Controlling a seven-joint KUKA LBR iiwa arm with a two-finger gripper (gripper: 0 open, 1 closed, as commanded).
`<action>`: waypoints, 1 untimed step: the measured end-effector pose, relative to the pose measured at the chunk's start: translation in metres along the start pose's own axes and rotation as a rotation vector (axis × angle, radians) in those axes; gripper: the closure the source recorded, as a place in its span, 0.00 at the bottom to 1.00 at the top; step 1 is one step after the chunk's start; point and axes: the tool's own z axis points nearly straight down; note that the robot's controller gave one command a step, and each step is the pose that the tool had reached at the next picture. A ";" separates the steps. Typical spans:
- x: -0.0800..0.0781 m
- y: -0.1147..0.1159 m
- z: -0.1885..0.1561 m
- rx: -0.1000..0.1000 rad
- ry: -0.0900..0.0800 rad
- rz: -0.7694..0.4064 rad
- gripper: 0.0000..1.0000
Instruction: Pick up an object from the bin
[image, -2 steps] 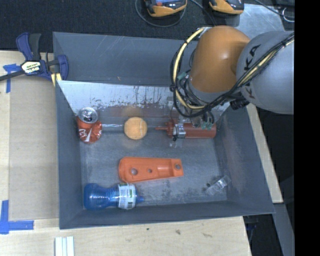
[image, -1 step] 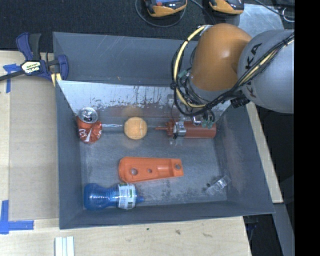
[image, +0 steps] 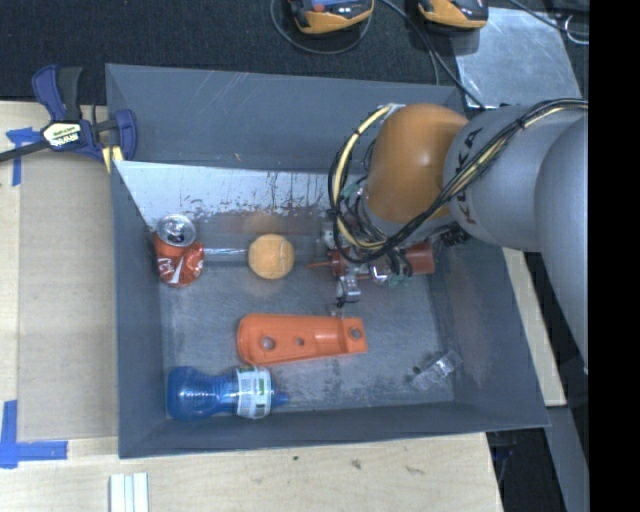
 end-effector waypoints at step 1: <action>0.008 -0.016 -0.026 0.000 -0.010 0.098 0.00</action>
Offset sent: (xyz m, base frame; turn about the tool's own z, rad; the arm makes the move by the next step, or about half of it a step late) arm 0.0000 0.0000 0.0000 0.0000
